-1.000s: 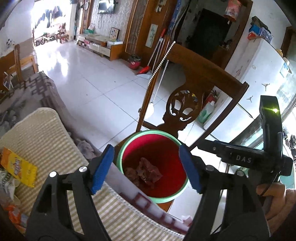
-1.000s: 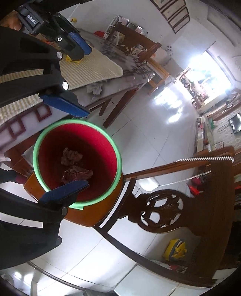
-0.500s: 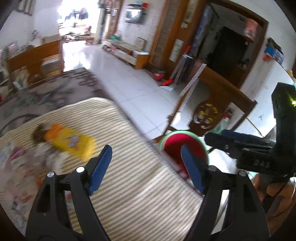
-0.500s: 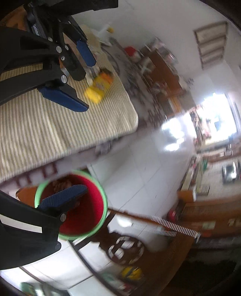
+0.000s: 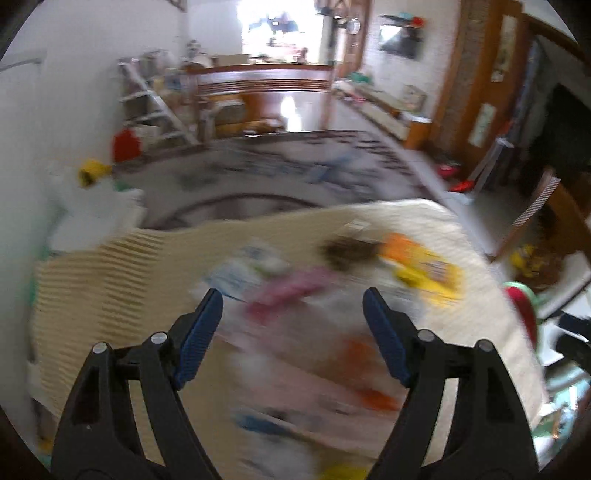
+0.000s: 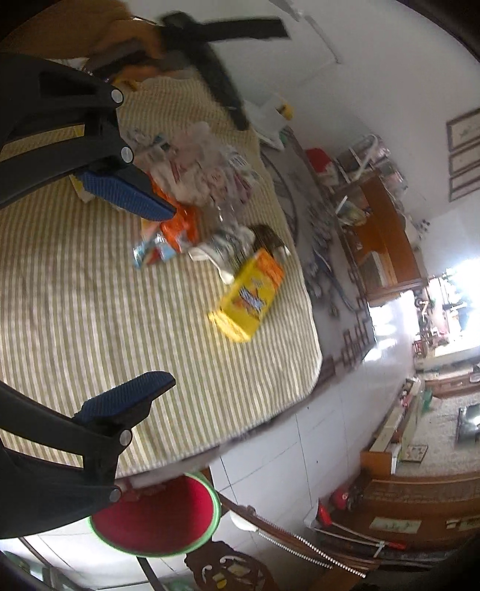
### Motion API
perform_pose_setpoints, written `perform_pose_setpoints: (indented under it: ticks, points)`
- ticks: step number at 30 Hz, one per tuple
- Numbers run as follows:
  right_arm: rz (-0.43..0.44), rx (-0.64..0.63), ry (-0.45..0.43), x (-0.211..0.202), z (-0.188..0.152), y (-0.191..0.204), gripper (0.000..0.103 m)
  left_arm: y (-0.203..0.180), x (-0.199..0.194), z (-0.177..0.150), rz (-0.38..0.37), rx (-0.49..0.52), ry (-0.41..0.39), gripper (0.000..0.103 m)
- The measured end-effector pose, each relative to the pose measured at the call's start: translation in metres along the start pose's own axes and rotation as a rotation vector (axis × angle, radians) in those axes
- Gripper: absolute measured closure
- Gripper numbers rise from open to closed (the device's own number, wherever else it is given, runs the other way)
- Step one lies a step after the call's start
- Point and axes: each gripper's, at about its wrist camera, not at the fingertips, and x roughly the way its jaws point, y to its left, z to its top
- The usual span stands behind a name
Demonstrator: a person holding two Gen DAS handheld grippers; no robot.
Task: Collect trash
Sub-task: 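Move both open tools back over the trash on the table, then grasp the white milk carton with the left tool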
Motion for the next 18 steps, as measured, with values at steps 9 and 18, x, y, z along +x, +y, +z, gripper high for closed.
perform_pose_setpoints:
  ticks: [9,18]
  points:
    - [-0.027,0.016,0.017,0.0,-0.014,0.013,0.022,0.049,0.111,0.011,0.033,0.043,0.252,0.028]
    - [-0.073,0.085,0.029,0.001,-0.015,-0.006,0.022,0.049,0.158,0.008,-0.023,0.009,0.309,0.027]
